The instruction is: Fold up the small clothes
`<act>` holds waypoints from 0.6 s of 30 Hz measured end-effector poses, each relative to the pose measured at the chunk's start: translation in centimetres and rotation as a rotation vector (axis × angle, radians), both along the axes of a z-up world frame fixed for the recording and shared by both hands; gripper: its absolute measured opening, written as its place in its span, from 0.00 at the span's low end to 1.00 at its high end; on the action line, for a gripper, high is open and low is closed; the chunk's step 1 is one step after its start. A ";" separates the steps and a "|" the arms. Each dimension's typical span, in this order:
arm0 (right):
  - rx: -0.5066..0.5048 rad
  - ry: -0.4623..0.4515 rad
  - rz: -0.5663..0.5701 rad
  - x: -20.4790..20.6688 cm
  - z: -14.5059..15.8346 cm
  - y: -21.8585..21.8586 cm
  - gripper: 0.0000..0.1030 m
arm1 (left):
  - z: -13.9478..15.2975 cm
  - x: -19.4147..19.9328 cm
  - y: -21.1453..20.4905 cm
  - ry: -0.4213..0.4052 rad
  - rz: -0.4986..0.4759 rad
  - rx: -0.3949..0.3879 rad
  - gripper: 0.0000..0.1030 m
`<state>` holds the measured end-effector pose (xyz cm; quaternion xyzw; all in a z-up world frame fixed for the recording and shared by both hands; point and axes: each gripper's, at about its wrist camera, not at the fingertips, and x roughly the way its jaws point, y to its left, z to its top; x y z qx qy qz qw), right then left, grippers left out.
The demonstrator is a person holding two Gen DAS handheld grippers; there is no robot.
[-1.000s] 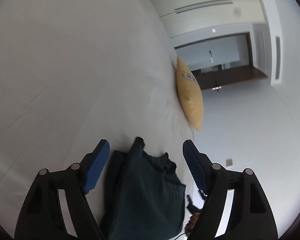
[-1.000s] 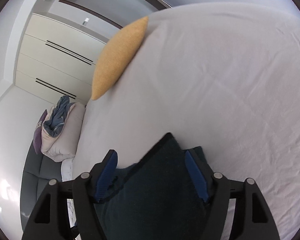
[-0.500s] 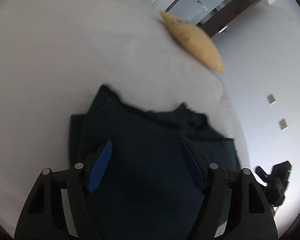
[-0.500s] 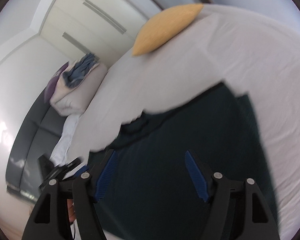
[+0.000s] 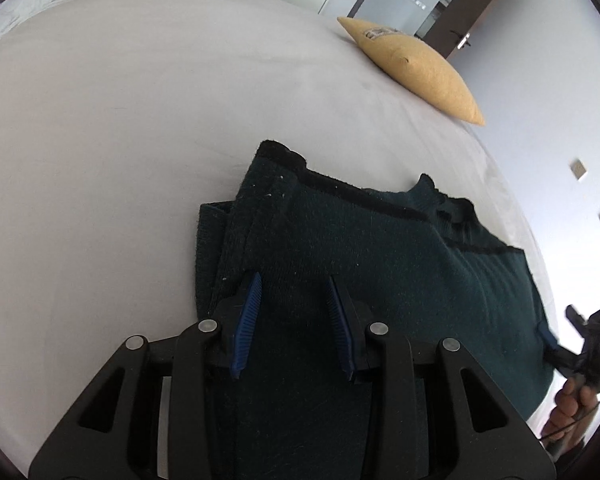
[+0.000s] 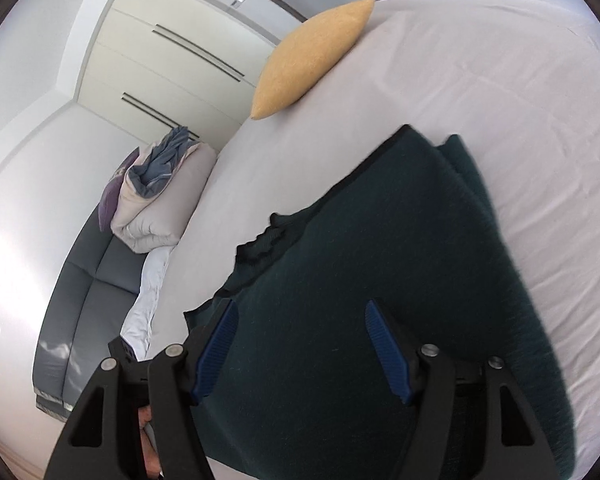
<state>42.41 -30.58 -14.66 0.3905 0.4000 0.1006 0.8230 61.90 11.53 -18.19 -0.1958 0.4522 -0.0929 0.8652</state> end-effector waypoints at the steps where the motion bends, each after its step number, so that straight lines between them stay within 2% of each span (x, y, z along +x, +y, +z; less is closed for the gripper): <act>1: 0.002 -0.003 -0.016 -0.1 -0.5 -0.7 0.66 | 0.0 -0.2 0.2 -0.005 -0.001 -0.011 0.32; 2: -0.011 -0.012 -0.034 -0.3 -0.8 -1.5 0.60 | -0.2 -0.2 0.4 -0.012 -0.003 -0.027 0.32; 3: -0.014 -0.014 -0.064 -0.7 -1.2 -2.5 0.48 | 0.0 -0.7 0.9 -0.017 -0.003 -0.042 0.32; 4: 0.031 -0.011 -0.094 -1.2 -1.7 -3.8 0.43 | 0.1 -1.1 1.4 -0.021 0.000 -0.060 0.32; 5: 0.073 -0.008 -0.132 -2.0 -2.0 -5.0 0.42 | 0.1 -1.2 1.8 -0.024 0.010 -0.089 0.32; 7: 0.056 -0.008 -0.191 -3.1 -1.5 -6.2 0.44 | 0.8 -2.2 3.0 -0.020 0.031 -0.111 0.32; 8: 0.038 -0.007 -0.223 -4.0 -0.7 -6.5 0.48 | 1.3 -2.7 3.1 -0.021 0.046 -0.099 0.32; 10: 0.070 -0.036 -0.219 -5.0 0.2 -6.0 0.48 | 2.8 -3.8 2.3 -0.035 0.049 -0.059 0.33; 13: 0.144 -0.079 -0.094 -4.7 1.3 -1.5 0.49 | 4.3 -5.3 -0.6 -0.065 -0.019 -0.092 0.33; 16: 0.228 -0.051 0.140 -2.9 0.6 6.8 0.50 | 4.9 -6.2 -5.0 -0.084 -0.119 -0.051 0.33; 18: 0.235 -0.013 0.236 -1.6 -0.3 11.3 0.50 | 4.6 -6.3 -6.1 -0.084 -0.127 -0.010 0.33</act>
